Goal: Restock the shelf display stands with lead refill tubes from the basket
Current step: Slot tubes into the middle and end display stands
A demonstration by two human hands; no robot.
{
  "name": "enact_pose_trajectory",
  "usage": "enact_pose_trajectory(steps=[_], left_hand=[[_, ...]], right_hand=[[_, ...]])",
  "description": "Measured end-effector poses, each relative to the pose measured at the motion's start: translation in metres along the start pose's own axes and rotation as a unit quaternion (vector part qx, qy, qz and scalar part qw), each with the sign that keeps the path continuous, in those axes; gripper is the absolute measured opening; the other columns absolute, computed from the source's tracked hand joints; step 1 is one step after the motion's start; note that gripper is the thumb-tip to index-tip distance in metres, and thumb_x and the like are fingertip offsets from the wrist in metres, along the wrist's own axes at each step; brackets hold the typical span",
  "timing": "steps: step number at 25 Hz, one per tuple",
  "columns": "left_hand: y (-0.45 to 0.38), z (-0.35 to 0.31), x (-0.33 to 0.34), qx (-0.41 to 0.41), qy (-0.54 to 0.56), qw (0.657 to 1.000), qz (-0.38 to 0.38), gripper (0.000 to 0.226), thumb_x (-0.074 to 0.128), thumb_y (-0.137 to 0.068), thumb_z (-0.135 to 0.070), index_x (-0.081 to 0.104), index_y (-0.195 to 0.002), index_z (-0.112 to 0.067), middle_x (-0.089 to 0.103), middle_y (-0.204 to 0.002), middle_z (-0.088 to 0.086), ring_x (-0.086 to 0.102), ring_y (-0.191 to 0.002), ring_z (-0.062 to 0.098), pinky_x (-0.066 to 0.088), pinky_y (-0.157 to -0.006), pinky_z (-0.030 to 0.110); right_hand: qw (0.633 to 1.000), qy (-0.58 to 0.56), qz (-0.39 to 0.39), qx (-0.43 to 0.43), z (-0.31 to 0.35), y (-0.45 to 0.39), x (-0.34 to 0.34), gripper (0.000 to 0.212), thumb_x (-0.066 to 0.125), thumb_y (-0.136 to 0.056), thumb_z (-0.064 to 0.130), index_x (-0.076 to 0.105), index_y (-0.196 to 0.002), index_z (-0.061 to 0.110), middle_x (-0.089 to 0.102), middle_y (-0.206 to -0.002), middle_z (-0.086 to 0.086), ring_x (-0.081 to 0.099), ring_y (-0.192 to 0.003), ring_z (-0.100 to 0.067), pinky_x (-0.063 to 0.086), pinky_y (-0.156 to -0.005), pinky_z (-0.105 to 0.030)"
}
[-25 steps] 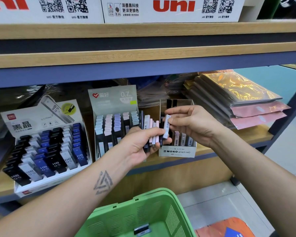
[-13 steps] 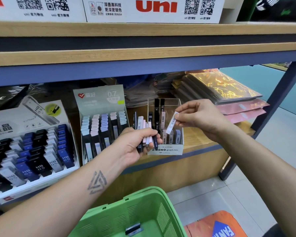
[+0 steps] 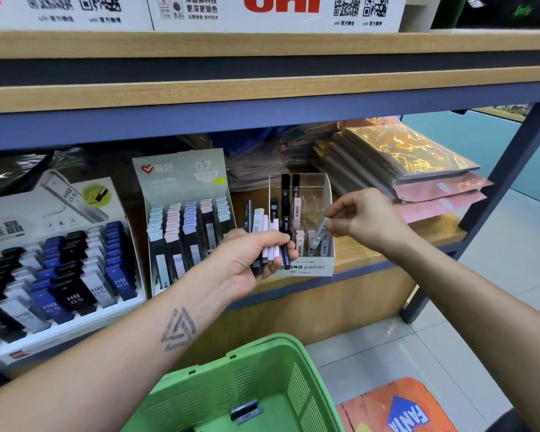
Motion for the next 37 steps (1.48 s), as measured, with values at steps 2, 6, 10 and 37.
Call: enact_pose_trajectory(steps=[2, 6, 10, 37], left_hand=[[0.0, -0.002, -0.002, 0.0, -0.003, 1.0, 0.0, 0.019, 0.073, -0.083, 0.002, 0.067, -0.1, 0.009, 0.073, -0.086, 0.023, 0.073, -0.072, 0.027, 0.052, -0.042, 0.018], [0.001, -0.003, -0.004, 0.001, -0.001, 1.0, 0.004, 0.015, 0.072, -0.084, 0.002, 0.067, -0.097, 0.008, 0.073, -0.086, 0.023, 0.073, -0.073, 0.027, 0.052, -0.043, 0.018], [0.002, -0.004, -0.004, 0.002, -0.002, 1.0, 0.007, 0.019, 0.072, -0.084, 0.002, 0.066, -0.101, 0.008, 0.073, -0.087, 0.022, 0.073, -0.072, 0.027, 0.051, -0.042, 0.018], [0.006, -0.002, -0.007, -0.029, -0.01, 0.998, 0.048, 0.029, 0.062, -0.088, 0.008, 0.056, -0.116, 0.008, 0.072, -0.102, 0.03, 0.074, -0.092, 0.037, 0.049, -0.043, 0.019]], right_hand=[[0.999, 0.046, -0.003, -0.008, 0.001, 0.0, 0.006, 0.008, 0.081, -0.084, 0.009, 0.075, -0.086, 0.013, 0.075, -0.071, 0.001, 0.074, -0.065, -0.008, 0.061, -0.075, -0.03], [0.99, 0.136, 0.009, -0.036, 0.002, 0.001, 0.019, 0.009, 0.082, -0.083, 0.014, 0.079, -0.091, 0.016, 0.074, -0.082, 0.002, 0.068, -0.074, -0.009, 0.042, -0.062, -0.009], [0.977, 0.199, 0.017, -0.08, 0.003, 0.006, 0.032, 0.009, 0.076, -0.085, 0.009, 0.079, -0.093, 0.013, 0.072, -0.085, -0.002, 0.064, -0.08, -0.014, 0.044, -0.069, -0.018], [0.959, -0.253, 0.125, 0.013, 0.028, 0.005, 0.03, 0.028, 0.083, -0.075, -0.004, 0.067, -0.095, 0.007, 0.07, -0.075, -0.008, 0.069, -0.07, -0.021, 0.055, -0.069, -0.033]])
Point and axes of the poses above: each hand's wrist, its own y-axis away from the middle knuckle, its own x-axis out of the palm, z = x × y, the point moved 1 cm from there along -y, towards the middle knuckle
